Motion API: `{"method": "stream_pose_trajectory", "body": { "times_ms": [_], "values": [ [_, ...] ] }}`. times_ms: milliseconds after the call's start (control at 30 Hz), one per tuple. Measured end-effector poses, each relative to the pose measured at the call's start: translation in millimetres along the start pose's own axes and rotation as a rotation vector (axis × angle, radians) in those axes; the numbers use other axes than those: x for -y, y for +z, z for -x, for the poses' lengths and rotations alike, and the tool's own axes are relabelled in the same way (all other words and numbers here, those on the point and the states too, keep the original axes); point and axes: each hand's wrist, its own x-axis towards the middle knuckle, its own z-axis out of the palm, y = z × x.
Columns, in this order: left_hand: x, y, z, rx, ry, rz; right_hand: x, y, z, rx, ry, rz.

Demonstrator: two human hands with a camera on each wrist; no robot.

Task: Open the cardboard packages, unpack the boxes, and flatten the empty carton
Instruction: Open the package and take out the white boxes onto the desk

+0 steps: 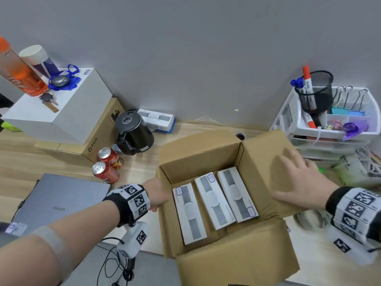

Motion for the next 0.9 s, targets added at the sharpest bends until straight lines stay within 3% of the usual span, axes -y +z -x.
{"method": "stream_pose_trajectory", "body": {
  "times_ms": [100, 200, 267, 367, 467, 533, 600, 667, 733, 800, 900],
  "values": [
    [7.8, -8.4, -6.8, -0.055, 0.022, 0.144, 5.5, 29.1, 4.6, 0.086, 0.026, -0.115],
    [13.7, -9.0, -13.1, -0.065, 0.046, 0.224, 25.8, 58.3, 9.7, 0.249, 0.020, -0.486],
    [14.9, -7.7, -17.1, -0.054, 0.078, 0.214, 38.1, 76.6, 9.1, 0.239, 0.032, -0.614],
    [15.9, -11.0, -20.2, -0.028, 0.106, 0.222, 39.6, 86.2, 8.6, 0.212, 0.091, -0.667],
    [17.1, -14.1, -19.1, -0.028, 0.105, 0.162, 35.0, 76.1, 15.2, 0.276, 0.108, -0.635],
    [9.4, -17.7, -9.1, -0.090, 0.082, -0.035, 43.9, 55.6, 24.6, 0.179, 0.101, -0.421],
    [-6.7, -25.2, 5.8, -0.232, 0.090, -0.433, 60.4, 27.8, 33.5, -0.070, 0.012, -0.213],
    [-31.7, -31.1, 24.4, -0.367, 0.167, -0.601, 82.1, 4.8, 32.5, -0.204, -0.101, -0.282],
    [-59.4, -29.8, 34.0, -0.394, 0.261, -0.533, 107.8, -1.4, 16.1, -0.046, -0.069, -0.556],
    [-84.7, -17.3, 30.2, -0.272, 0.279, -0.377, 132.3, 11.5, -11.0, 0.172, 0.093, -0.744],
    [-107.2, 15.4, 7.7, -0.045, 0.126, -0.169, 147.8, 45.3, -42.8, 0.346, 0.331, -0.792]
  ]
}}
